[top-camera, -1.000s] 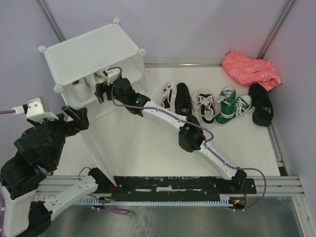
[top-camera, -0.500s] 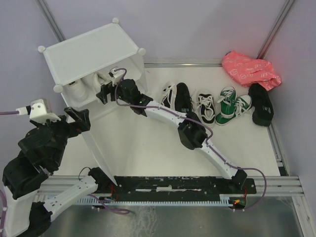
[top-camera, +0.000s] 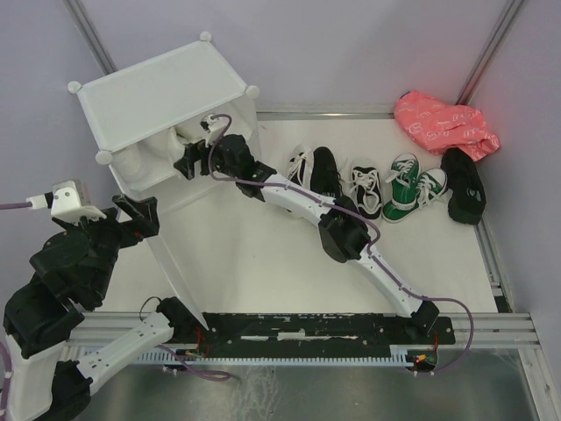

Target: Place and organize the shoes in the shoe cabinet

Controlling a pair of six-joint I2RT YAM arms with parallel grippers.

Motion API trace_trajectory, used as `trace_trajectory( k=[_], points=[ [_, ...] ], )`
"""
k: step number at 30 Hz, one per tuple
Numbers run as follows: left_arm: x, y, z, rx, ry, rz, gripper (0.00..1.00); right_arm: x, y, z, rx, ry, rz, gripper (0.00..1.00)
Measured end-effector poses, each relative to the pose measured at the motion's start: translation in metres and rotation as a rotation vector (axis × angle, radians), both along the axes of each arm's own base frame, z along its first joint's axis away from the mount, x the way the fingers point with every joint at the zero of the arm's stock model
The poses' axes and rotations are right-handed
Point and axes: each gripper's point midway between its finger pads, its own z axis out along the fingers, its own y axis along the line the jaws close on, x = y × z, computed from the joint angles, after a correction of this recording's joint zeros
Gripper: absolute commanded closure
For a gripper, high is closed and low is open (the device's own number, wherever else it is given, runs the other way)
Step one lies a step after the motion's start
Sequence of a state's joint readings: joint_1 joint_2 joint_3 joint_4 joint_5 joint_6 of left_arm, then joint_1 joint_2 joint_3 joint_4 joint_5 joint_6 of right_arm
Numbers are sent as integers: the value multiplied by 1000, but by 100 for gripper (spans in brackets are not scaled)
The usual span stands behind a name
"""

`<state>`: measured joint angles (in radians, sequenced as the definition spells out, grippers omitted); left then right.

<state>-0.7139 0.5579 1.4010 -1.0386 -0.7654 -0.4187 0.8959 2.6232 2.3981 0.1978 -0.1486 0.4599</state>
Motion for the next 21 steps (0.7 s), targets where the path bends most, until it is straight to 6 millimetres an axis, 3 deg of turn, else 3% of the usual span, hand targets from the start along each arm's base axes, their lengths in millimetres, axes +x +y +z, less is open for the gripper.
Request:
trace_trajectory(
  k=[12, 21],
  points=[
    [-1, -1, 0, -3, -2, -8, 1, -3, -1, -9, -170, -35, -220, 1],
    [1, -3, 1, -9, -9, -9, 1, -10, -12, -22, -289, -150, -151, 1]
  ],
)
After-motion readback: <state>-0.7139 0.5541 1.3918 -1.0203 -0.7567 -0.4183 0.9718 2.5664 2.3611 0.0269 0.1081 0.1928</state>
